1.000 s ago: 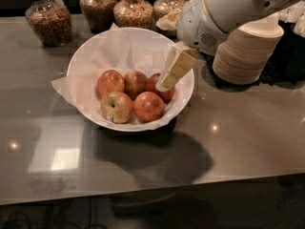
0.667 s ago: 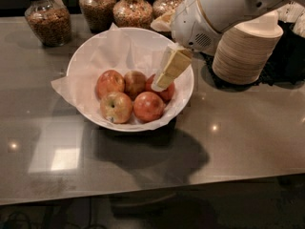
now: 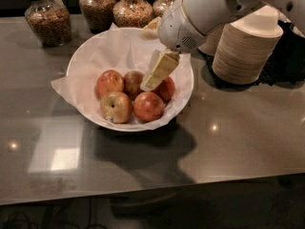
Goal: Pick apple from white bowl
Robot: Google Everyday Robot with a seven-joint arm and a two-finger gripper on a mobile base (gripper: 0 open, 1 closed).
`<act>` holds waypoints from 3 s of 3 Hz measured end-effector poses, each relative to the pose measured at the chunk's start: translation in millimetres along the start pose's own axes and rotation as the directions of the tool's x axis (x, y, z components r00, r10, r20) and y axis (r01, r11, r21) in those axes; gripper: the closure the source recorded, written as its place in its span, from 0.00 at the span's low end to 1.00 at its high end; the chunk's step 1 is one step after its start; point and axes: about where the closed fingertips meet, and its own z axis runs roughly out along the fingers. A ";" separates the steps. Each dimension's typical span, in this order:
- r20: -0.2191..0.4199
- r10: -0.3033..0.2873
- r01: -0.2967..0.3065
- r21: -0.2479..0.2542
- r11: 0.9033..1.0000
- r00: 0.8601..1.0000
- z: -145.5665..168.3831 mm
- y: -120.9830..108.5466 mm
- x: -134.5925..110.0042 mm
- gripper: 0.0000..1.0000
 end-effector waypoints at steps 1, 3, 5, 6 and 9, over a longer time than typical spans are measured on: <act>-0.002 0.010 -0.010 -0.029 1.000 1.000 16.1 -2.0 8.2 0.23; -0.016 0.045 -0.046 -0.044 0.998 0.999 41.6 -11.7 29.5 0.38; -0.019 0.058 -0.059 -0.058 0.997 0.998 50.1 -12.4 34.9 0.38; -0.022 0.056 -0.058 -0.085 0.995 0.998 61.8 -12.5 34.0 0.38; -0.047 0.048 -0.055 -0.166 0.985 0.998 89.8 -9.3 30.2 0.37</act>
Offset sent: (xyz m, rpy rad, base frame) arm 0.0287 0.0030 -0.0453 -0.0107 0.0673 -0.0076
